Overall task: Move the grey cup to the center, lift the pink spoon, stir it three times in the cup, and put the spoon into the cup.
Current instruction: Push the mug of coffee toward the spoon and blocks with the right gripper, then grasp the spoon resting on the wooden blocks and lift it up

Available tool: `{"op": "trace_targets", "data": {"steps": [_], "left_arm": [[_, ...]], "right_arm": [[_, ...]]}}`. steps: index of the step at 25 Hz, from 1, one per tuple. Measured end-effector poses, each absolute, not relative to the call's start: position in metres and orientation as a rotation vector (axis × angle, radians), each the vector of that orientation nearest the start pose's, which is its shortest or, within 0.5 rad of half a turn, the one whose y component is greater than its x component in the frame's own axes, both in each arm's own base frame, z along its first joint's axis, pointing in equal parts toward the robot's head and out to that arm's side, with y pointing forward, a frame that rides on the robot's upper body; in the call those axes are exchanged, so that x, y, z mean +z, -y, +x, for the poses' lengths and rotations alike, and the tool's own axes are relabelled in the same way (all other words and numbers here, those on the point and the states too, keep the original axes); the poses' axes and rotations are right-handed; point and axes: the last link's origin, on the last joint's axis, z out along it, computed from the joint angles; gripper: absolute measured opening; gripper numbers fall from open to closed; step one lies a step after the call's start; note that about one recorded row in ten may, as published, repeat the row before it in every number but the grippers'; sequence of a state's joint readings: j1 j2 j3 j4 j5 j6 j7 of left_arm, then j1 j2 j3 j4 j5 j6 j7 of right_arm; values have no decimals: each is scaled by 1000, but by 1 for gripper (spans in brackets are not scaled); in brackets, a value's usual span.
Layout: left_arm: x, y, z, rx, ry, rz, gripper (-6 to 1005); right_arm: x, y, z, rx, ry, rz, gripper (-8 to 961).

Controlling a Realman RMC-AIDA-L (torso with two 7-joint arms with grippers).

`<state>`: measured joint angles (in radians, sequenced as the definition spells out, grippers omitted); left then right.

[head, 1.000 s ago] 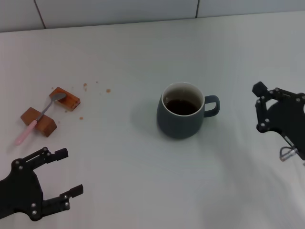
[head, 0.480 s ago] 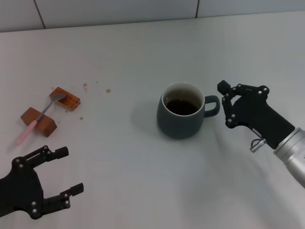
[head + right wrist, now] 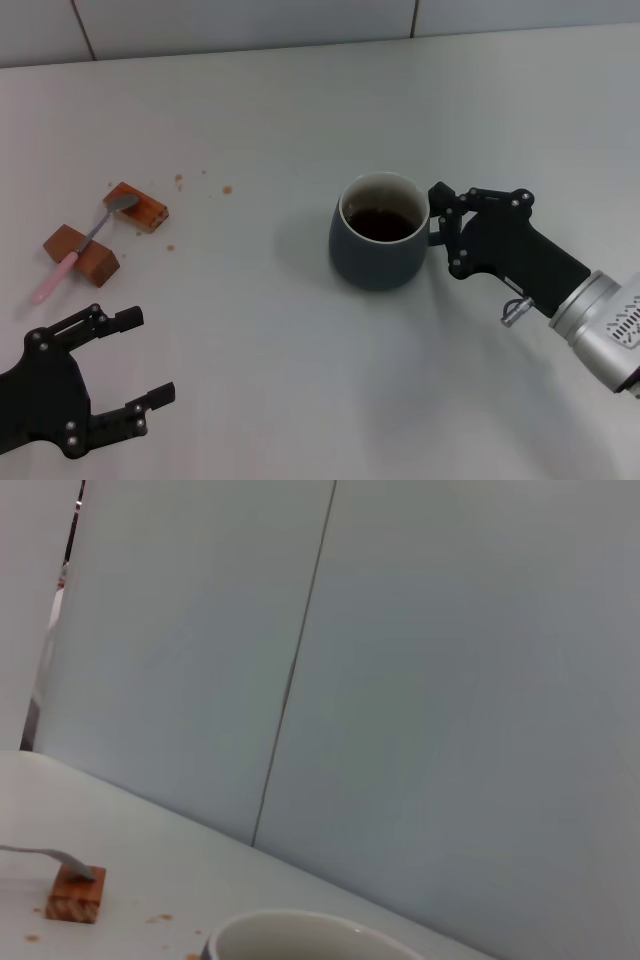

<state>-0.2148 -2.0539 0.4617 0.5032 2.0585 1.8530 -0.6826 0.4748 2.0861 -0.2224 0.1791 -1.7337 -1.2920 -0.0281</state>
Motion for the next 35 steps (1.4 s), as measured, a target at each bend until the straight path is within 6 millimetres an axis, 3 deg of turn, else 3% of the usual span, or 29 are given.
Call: {"op": "trace_targets", "data": {"steps": [10, 23, 27, 32, 35], "left_arm": [[11, -197, -338, -827, 204, -2597, 811], [12, -197, -338, -825, 203, -2595, 811], [12, -197, -338, -827, 202, -2594, 811], [12, -198, -337, -833, 204, -2583, 811], [12, -198, -337, -836, 205, -2574, 811]], "right_arm": [[-103, -300, 271, 635, -173, -2185, 31], [-129, -331, 221, 639, -138, -2312, 32], [-131, -335, 214, 650, -135, -2321, 31], [-117, -330, 222, 728, -177, -2233, 31], [-76, -314, 250, 884, -235, -2032, 32]]}}
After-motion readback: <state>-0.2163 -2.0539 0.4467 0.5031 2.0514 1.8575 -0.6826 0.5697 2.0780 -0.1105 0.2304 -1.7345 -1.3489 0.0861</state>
